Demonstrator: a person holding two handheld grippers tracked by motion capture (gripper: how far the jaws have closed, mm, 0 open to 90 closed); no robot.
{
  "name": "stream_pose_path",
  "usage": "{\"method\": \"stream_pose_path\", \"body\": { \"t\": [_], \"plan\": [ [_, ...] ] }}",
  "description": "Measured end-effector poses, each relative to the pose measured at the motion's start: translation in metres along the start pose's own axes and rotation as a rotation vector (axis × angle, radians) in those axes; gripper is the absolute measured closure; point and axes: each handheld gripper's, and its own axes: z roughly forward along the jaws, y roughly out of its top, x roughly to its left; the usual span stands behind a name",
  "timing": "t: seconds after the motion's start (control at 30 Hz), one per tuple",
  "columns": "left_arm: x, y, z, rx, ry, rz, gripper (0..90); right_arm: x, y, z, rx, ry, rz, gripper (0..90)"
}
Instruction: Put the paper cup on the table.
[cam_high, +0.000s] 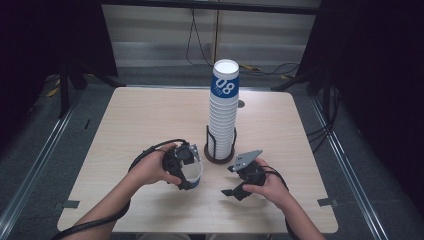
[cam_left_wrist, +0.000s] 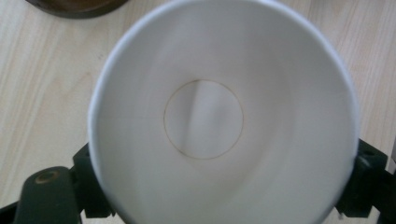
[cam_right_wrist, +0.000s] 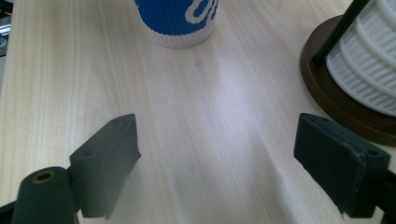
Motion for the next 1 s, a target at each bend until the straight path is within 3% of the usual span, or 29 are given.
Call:
{"method": "stream_pose_path", "body": {
  "t": [0.13, 0.37, 1.0],
  "plan": [
    [0.0, -0.006, 0.004, 0.002, -0.001, -0.027, 16.5, 0.0, 0.0, 0.0, 0.004, 0.001, -0.003, 13.3],
    [0.0, -0.018, 0.003, -0.047, -0.02, -0.05, 16.5, 0.0, 0.0, 0.0, 0.005, 0.002, -0.002, 13.3],
    [0.004, -0.067, -0.005, -0.127, 0.007, -0.144, 16.5, 0.001, 0.0, 0.0, 0.002, 0.001, -0.006, 13.3]
  ]
}}
